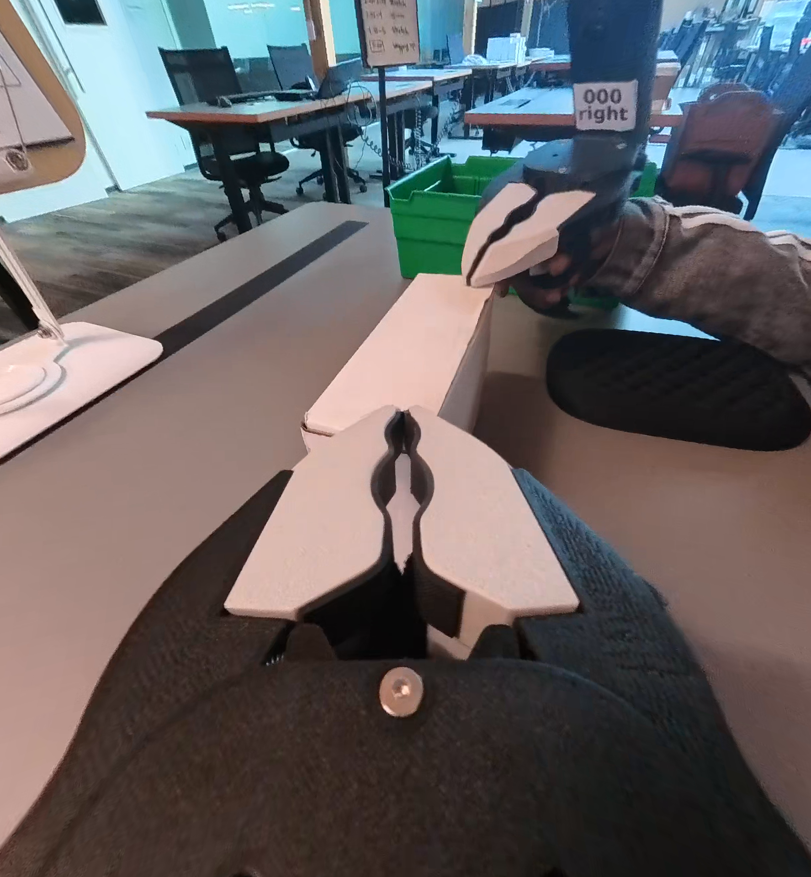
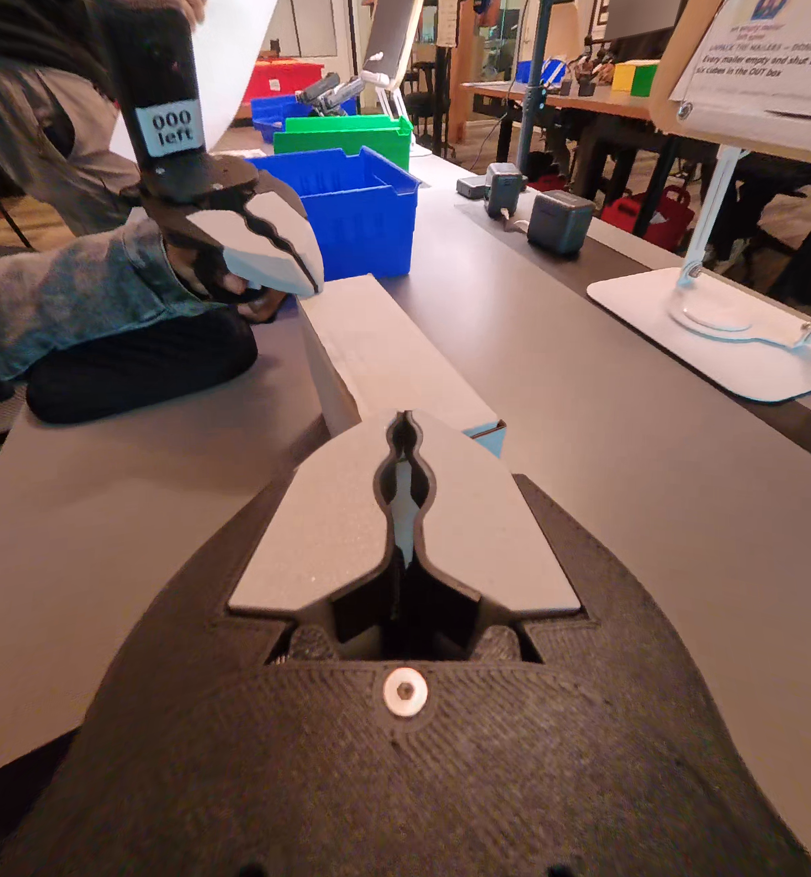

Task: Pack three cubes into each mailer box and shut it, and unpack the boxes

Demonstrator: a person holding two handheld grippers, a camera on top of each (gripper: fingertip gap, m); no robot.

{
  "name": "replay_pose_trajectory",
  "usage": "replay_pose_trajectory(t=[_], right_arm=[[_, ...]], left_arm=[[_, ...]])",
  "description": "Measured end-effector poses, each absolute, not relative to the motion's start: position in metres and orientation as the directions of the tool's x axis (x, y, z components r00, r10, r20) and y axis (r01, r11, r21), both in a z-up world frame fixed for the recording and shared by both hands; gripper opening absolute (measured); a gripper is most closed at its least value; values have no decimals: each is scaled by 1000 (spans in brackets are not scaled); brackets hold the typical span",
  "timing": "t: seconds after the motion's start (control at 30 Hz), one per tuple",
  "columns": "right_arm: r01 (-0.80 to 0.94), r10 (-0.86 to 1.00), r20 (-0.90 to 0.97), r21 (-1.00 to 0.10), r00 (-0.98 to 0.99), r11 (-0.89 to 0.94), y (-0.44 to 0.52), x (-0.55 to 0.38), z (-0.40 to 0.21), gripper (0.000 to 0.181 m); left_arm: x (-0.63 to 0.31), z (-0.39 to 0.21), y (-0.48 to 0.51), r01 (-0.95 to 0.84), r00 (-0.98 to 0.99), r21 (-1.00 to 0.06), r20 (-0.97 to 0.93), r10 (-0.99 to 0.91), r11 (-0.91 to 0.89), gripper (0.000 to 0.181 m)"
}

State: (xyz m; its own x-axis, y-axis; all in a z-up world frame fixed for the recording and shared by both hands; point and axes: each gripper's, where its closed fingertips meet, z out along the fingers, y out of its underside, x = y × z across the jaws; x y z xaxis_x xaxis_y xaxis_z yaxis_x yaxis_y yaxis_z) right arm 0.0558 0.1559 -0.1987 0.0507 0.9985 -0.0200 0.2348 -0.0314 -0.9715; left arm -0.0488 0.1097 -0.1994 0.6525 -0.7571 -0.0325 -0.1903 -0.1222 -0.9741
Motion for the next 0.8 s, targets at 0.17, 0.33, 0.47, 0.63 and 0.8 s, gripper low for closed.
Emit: replay_pose_trajectory(t=[0.17,0.33,0.47,0.63,0.8], right_arm=[[254,997,0,-967,72,-18,156,56,-200,0],[235,995,20,-972,96,-3,155,56,-196,12],[40,936,-313,-945,163,-324,175,60,-175,51],[166,822,-543,-807,170,-567,176,58,-209,83],[233,758,-633,-722,158,-651,167,54,-221,68]], left_arm=[[-49,-200,109,-189,659,-968,2,-752,-168,0],[-50,-197,105,-22,606,-978,151,-781,-206,11],[-77,-184,118,289,557,-882,470,-685,-371,64],[-79,-207,125,373,507,-728,680,-530,-576,75],[-60,-222,120,299,518,-701,689,-507,-648,62]])
